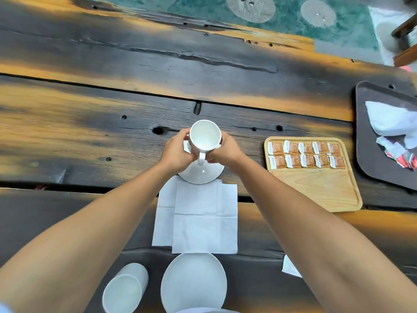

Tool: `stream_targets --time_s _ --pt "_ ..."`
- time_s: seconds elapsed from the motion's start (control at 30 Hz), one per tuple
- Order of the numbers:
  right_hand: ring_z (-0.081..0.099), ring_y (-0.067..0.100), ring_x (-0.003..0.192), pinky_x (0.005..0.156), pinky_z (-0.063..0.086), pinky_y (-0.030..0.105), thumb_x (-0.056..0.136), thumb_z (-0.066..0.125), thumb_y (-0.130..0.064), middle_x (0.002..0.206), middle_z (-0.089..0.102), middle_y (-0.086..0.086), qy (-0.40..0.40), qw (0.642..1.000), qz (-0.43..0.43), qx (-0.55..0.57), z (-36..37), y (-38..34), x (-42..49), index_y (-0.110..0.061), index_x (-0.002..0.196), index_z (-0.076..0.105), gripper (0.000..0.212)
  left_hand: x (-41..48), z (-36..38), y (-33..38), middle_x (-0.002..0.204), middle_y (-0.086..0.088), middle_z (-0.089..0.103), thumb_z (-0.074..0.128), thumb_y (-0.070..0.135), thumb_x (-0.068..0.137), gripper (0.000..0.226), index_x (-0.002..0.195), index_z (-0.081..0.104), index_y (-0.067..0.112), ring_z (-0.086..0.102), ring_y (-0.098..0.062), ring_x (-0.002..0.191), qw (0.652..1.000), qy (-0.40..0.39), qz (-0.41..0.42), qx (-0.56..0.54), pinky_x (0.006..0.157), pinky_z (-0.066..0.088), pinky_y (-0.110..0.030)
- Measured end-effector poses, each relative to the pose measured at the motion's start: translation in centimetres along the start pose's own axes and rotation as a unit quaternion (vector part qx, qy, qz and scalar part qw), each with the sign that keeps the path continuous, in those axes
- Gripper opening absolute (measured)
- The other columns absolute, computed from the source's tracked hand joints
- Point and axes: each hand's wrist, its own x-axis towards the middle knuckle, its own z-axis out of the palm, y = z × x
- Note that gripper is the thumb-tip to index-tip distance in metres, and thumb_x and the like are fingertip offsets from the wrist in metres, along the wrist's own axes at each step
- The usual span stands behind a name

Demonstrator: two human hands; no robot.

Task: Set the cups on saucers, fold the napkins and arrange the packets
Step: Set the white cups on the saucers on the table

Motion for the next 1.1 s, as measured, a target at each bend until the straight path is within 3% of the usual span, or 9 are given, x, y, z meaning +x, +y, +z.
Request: stream_targets --time_s 0.13,0.27,0.43,0.6,0.8,1.1 --pt "0.062 0.029 0.081 0.077 0.06 0.051 0.068 0.064 0.018 0.111 0.062 0.013 0.006 1.0 0.014 -0.011 -0.2 0.8 0.6 -0.014 0.128 0.057 0.069 0.1 0.9 -0.5 0.12 0.0 0.066 0.072 0.014 0.071 0.059 0.127 0.055 0.024 0.058 -0.019 0.113 1.0 0.003 -0.011 0.015 0.083 0.043 -0.027" --pt "0.063 0.028 0.093 0.076 0.061 0.045 0.068 0.065 0.017 0.119 0.062 0.013 -0.001 0.999 0.032 -0.015 0.2 1.9 1.3 -0.017 0.131 0.056 0.071 0.2 1.6 -1.5 0.12 -0.003 0.066 0.072 0.012 0.071 0.06 0.127 0.054 0.021 0.058 -0.021 0.115 1.0 -0.004 -0.027 0.014 0.088 0.052 -0.038" --pt "0.062 0.026 0.09 0.077 0.061 0.049 0.068 0.065 0.017 0.112 0.062 0.007 -0.003 0.999 0.042 -0.016 0.8 2.8 2.1 -0.02 0.133 0.055 0.076 0.6 2.2 -2.6 0.12 -0.003 0.066 0.078 0.013 0.07 0.064 0.129 0.054 0.022 0.059 -0.021 0.113 0.999 -0.009 -0.047 0.003 0.087 0.045 -0.027" --pt "0.061 0.025 0.089 0.077 0.061 0.053 0.067 0.069 0.015 0.107 0.061 0.005 0.003 0.998 0.048 -0.036 1.4 3.4 2.6 -0.017 0.132 0.056 0.074 0.8 2.5 -3.4 0.124 -0.003 0.065 0.079 0.015 0.072 0.064 0.13 0.052 0.021 0.058 -0.021 0.116 0.998 -0.011 -0.056 0.001 0.092 0.046 -0.029" --pt "0.06 0.025 0.086 0.077 0.06 0.055 0.067 0.068 0.017 0.104 0.06 0.006 0.001 0.997 0.056 -0.047 1.8 3.7 3.1 -0.018 0.131 0.055 0.074 1.1 2.8 -4.4 0.123 -0.002 0.066 0.081 0.02 0.071 0.065 0.129 0.052 0.022 0.058 -0.02 0.116 0.998 -0.01 -0.059 0.007 0.087 0.043 -0.024" --pt "0.061 0.026 0.096 0.077 0.061 0.052 0.071 0.067 0.014 0.111 0.061 0.009 0.007 0.998 0.057 -0.014 2.1 4.0 3.2 -0.021 0.131 0.055 0.071 1.3 3.3 -4.9 0.118 0.0 0.067 0.085 0.018 0.065 0.066 0.123 0.052 0.025 0.06 -0.019 0.111 0.997 -0.001 -0.072 -0.011 0.089 0.05 -0.033"
